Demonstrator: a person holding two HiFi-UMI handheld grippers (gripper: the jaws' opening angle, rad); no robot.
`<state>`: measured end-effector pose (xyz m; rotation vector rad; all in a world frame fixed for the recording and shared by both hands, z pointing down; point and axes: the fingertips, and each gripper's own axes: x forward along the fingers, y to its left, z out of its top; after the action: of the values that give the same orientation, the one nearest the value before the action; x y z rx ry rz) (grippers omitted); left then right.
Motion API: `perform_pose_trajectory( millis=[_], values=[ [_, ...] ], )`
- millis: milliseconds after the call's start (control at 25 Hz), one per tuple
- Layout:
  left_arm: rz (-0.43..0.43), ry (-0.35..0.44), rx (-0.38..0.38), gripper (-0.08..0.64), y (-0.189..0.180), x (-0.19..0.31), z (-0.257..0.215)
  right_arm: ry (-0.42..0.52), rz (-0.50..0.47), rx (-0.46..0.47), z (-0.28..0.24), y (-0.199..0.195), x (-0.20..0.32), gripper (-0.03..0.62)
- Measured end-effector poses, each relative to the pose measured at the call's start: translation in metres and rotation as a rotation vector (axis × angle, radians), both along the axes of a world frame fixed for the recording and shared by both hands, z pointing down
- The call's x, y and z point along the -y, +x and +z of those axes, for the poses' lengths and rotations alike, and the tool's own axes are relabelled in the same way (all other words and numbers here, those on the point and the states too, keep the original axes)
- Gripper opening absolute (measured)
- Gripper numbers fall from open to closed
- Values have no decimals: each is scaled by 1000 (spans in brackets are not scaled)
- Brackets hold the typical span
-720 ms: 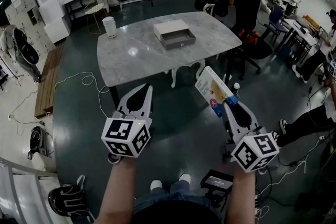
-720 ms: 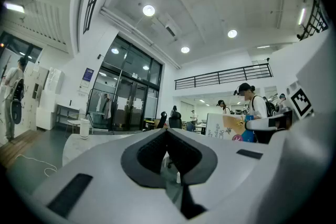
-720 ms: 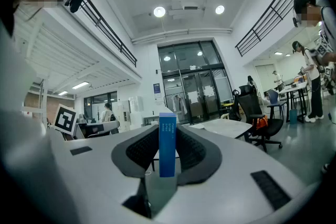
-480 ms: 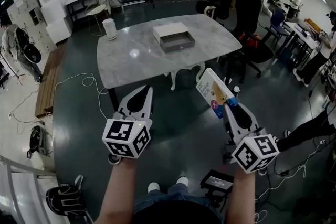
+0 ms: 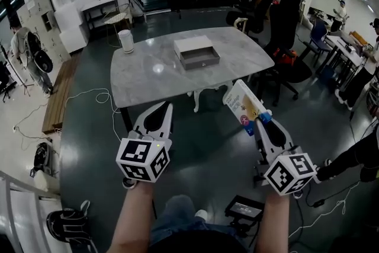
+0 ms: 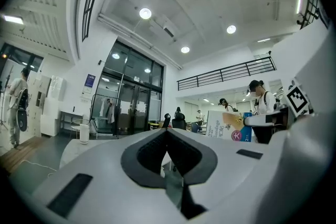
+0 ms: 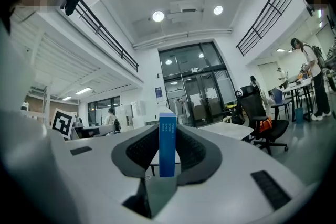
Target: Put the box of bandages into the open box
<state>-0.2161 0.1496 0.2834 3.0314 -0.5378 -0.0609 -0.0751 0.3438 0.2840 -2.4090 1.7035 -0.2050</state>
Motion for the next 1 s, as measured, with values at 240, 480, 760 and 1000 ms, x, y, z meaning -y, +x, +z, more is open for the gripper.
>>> perform_pose_trajectory(
  millis=[240,480,760,1000],
  values=[
    [3,-6,19,11,20,10,11,0,-11,17,8,18,11,110],
    [5,-41,17,11,52,39,25,-24,-6,28,20,45,36,110],
    [9,-71,12,11,101,87,30,-42,-10,32,19,88,87,110],
    [-22,-102,7,11,124,143,40,-59,-22,37,22,120,141,110]
  ],
)
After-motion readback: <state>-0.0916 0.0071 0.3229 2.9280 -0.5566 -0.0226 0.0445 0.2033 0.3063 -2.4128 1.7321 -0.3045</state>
